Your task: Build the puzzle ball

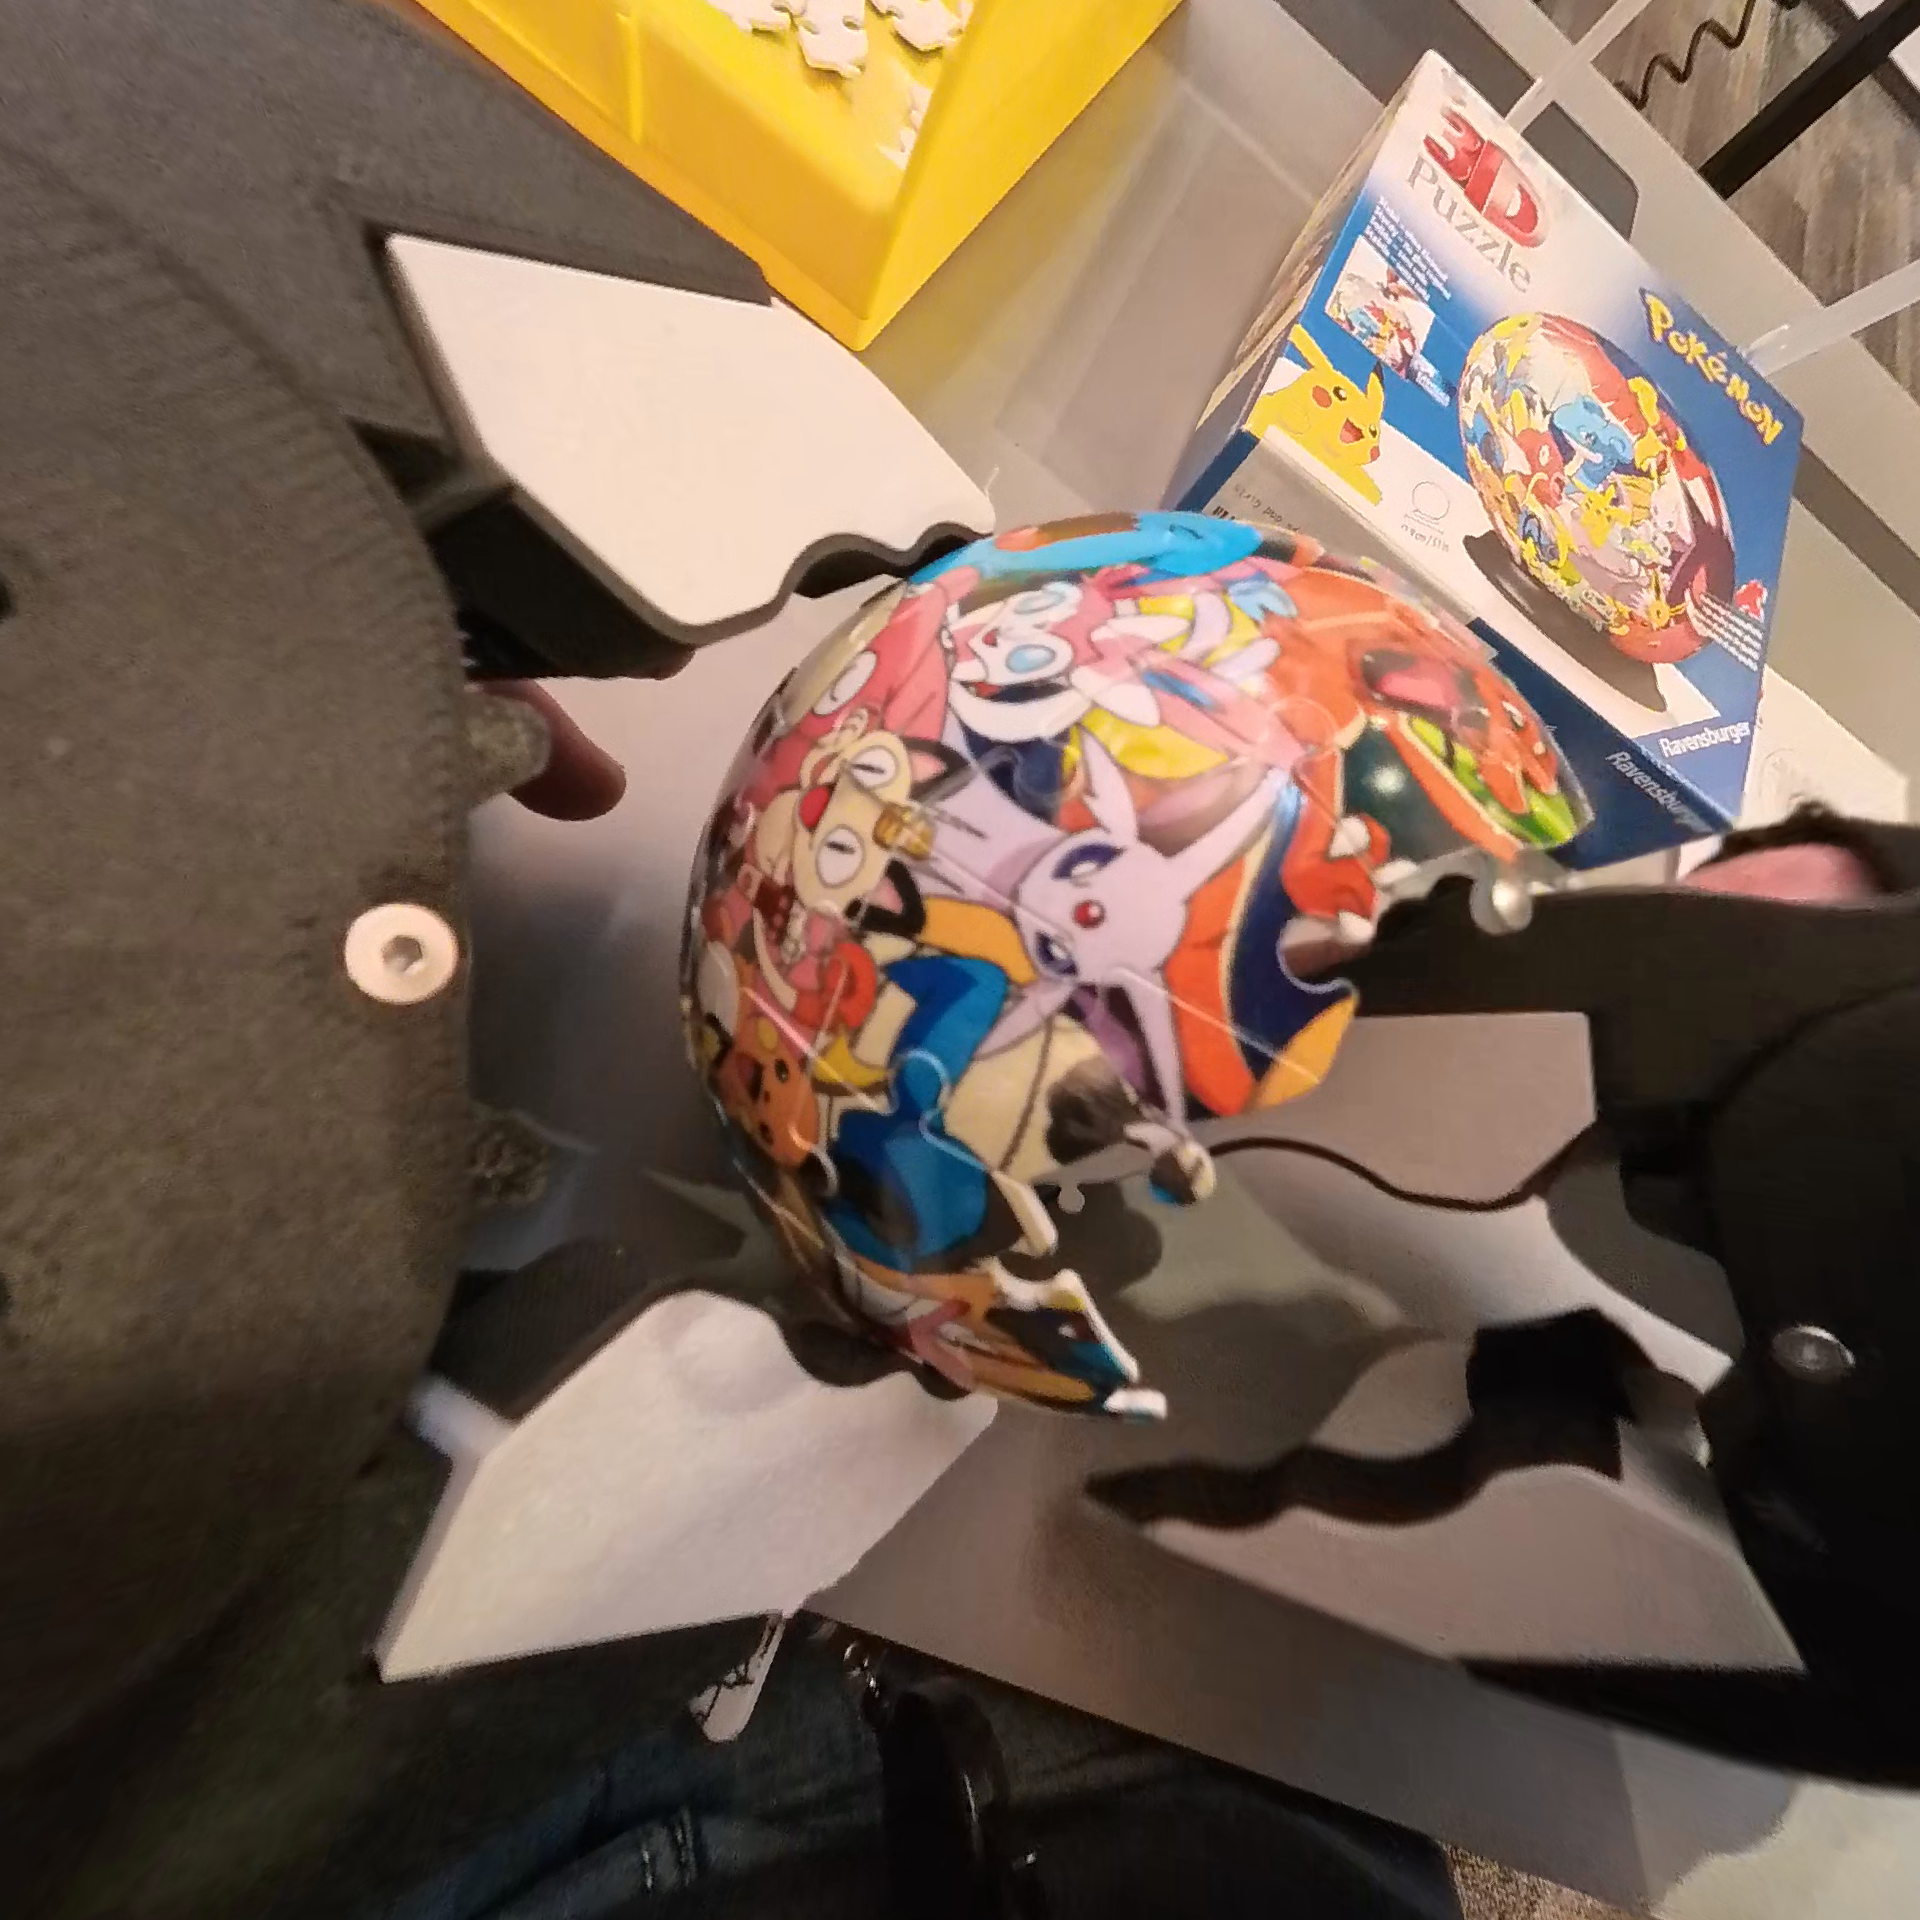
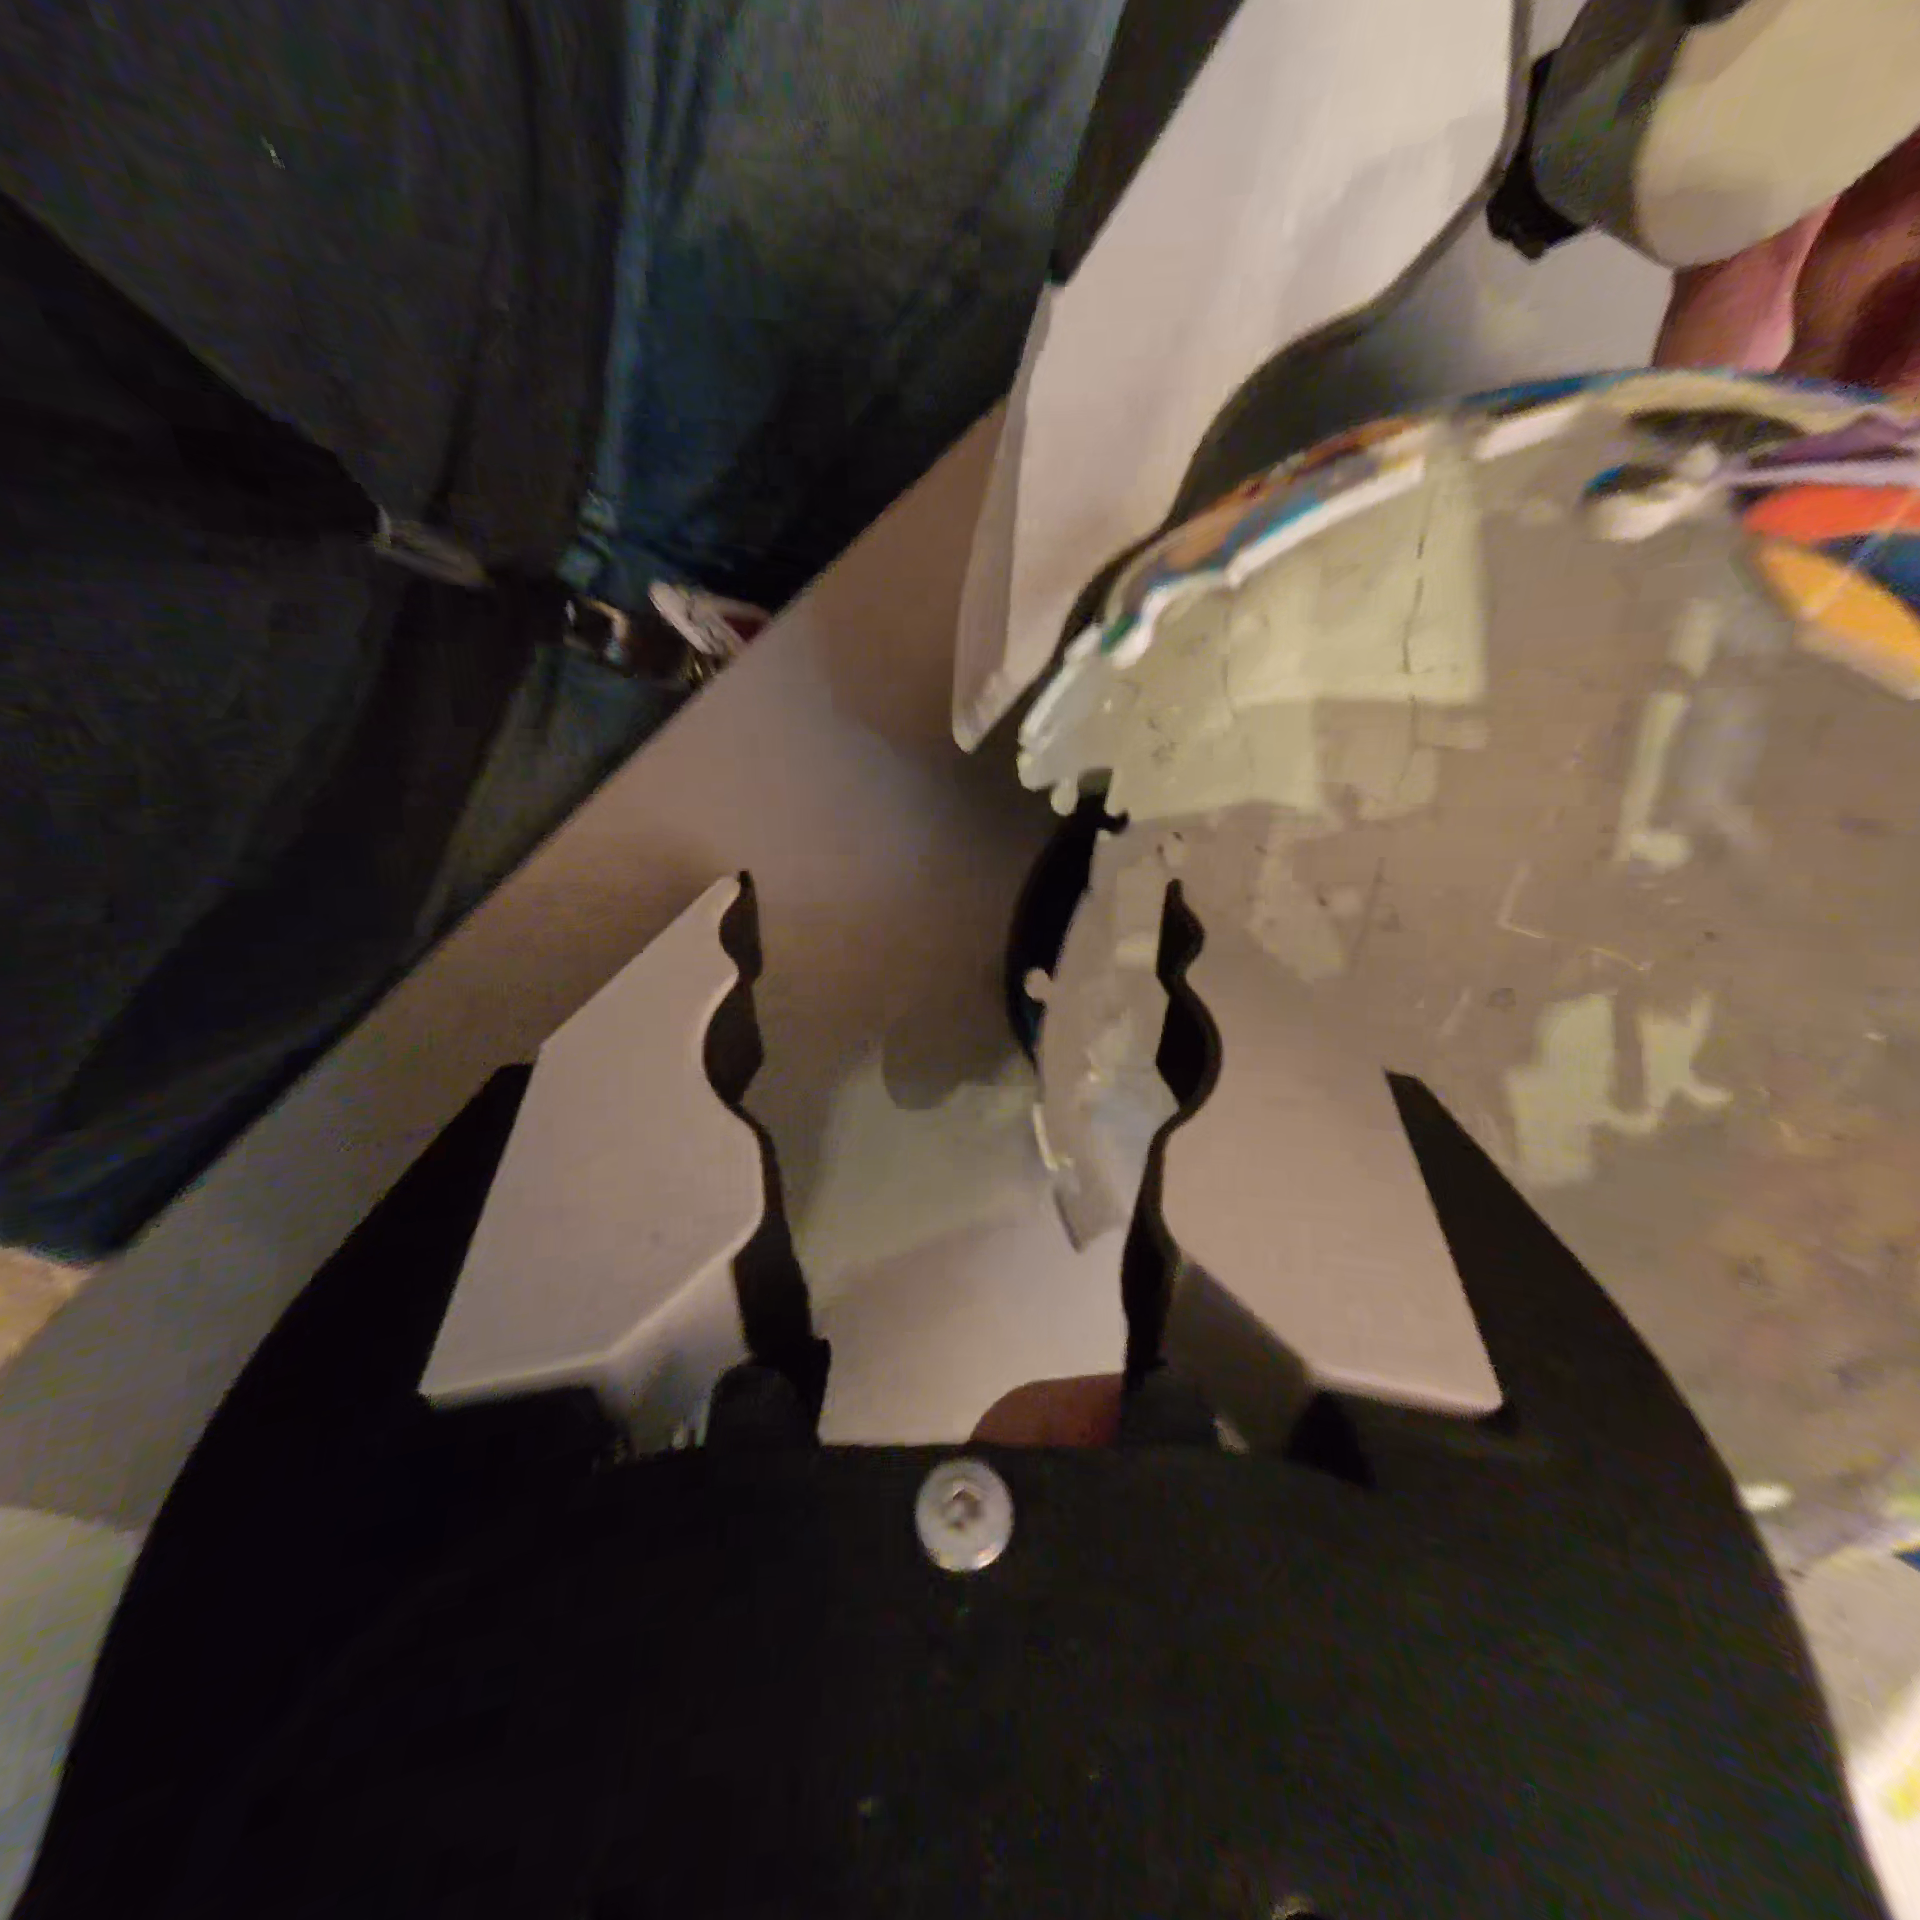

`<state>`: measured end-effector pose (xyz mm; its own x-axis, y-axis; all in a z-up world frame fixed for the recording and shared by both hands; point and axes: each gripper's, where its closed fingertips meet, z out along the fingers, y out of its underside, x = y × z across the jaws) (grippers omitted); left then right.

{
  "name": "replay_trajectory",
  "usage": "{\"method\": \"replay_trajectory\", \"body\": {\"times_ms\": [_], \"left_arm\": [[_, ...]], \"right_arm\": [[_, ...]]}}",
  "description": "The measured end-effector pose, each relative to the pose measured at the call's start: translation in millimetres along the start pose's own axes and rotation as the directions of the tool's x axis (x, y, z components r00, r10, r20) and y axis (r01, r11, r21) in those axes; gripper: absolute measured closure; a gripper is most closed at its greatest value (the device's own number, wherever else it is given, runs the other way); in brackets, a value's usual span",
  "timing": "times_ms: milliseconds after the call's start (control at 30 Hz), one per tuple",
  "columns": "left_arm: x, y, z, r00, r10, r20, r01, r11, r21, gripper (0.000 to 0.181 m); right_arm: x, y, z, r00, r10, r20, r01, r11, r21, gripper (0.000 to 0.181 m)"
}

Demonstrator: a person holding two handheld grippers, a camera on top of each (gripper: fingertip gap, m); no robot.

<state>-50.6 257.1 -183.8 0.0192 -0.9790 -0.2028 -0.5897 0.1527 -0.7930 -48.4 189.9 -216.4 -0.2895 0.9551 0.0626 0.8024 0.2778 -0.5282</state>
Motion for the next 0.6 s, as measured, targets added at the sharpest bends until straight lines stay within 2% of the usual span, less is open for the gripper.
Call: {"method": "replay_trajectory", "body": {"times_ms": [133, 233, 467, 600], "left_arm": [[0.0, -0.1, 0.3, 1.0, 0.001, -0.003, -0.001, 1.0, 0.0, 0.044], [0.1, 0.0, 0.3, 1.0, 0.004, 0.0, -0.004, 1.0, -0.002, 0.044], [0.3, -0.1, 0.2, 1.0, 0.0, 0.001, 0.0, 1.0, 0.003, 0.045], [0.4, 0.3, -0.6, 1.0, -0.007, 0.005, 0.007, 1.0, 0.019, 0.045]], "right_arm": [[-3.3, -11.1, 5.6, 0.995, 0.1, 0.02, -0.101, 0.992, 0.071, 0.092], [-7.6, -8.8, 14.7, 0.993, 0.115, 0.021, -0.116, 0.991, 0.067, 0.085], [-3.8, -5.2, 17.1, 0.997, 0.067, -0.039, -0.065, 0.997, 0.044, 0.092], [-1.6, -7.0, 16.1, 0.993, 0.104, -0.048, -0.1, 0.993, 0.064, 0.098]]}}
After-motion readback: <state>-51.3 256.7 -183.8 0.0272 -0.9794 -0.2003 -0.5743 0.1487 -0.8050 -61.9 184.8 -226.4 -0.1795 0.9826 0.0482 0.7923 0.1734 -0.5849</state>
